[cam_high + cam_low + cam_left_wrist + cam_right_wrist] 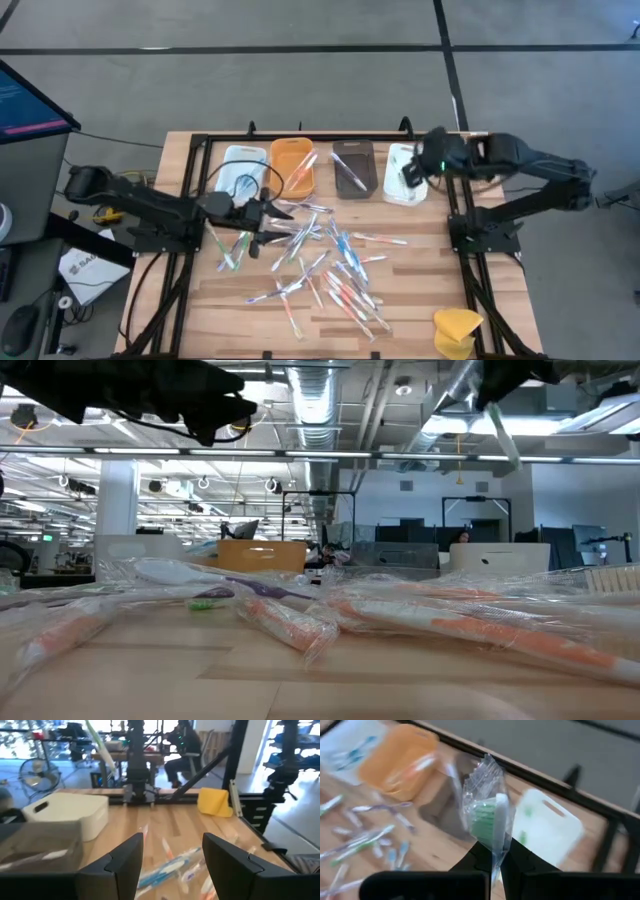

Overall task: Pick & Place Toothbrushes
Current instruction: Put the green toothbrush into right white the bin

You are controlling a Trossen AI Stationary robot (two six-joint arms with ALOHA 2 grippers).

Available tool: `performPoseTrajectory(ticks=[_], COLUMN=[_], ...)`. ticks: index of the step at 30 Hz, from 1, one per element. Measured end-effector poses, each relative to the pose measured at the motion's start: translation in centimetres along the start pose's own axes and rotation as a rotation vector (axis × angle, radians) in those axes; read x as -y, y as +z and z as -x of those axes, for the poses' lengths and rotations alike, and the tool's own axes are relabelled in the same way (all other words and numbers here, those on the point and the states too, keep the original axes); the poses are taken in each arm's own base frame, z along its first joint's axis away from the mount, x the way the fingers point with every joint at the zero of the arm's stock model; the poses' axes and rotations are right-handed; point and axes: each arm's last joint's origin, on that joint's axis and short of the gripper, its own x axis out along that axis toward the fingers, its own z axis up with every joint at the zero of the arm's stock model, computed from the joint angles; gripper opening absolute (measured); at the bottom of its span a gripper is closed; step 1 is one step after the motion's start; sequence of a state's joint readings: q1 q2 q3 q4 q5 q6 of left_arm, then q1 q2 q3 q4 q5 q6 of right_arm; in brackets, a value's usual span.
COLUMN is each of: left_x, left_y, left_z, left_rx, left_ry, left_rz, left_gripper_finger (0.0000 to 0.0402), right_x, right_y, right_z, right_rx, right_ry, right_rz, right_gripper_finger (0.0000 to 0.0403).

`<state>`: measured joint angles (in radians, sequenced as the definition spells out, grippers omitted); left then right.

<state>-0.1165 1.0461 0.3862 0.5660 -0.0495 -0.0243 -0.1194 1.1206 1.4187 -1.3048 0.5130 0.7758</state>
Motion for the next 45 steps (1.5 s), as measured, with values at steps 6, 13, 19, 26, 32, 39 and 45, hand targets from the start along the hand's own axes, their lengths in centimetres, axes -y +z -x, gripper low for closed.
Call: performPoseTrajectory(ticks=[6,13,19,26,32,39,45], left_x=[-0.2,-0.2,-0.2,-0.5,-0.5,-0.5,-0.5], left_y=[0.2,0.1,-0.1,-0.8,-0.7,0.1,1.0], left_z=[1.4,1.8,1.8,1.9,1.9,2.6,3.5], left_rx=[-0.062,-0.086,-0.114,-0.175,-0.169,-0.113,-0.055], left_ry=[0.035,0.041,0.042,0.131,0.134,0.137,0.133], left_rz=[0.013,0.011,0.007,-0.006,-0.005,0.079,0.115], left_gripper_finger=[0.0198,0.0199,0.0194,0.0191,0.0191,0.0191,0.0191], right_x=[3.0,4.5,5.8,7.0,6.9,6.5,5.7], right_y=[2.0,4.7,6.0,5.5,5.2,4.7,3.3], right_z=[-2.4,-7.8,-14.0,-18.5,-20.7,-21.6,-22.1], right_rx=[-0.122,-0.245,-0.420,-0.600,-0.654,-0.675,-0.716], right_ry=[-0.083,-0.112,-0.068,-0.133,-0.155,-0.168,-0.177], right_rz=[-0.079,-0.053,-0.032,-0.017,-0.035,-0.046,-0.029], right_gripper_finger=[0.0008,0.0008,0.0008,0.0008,0.0008,0.0008,0.0008])
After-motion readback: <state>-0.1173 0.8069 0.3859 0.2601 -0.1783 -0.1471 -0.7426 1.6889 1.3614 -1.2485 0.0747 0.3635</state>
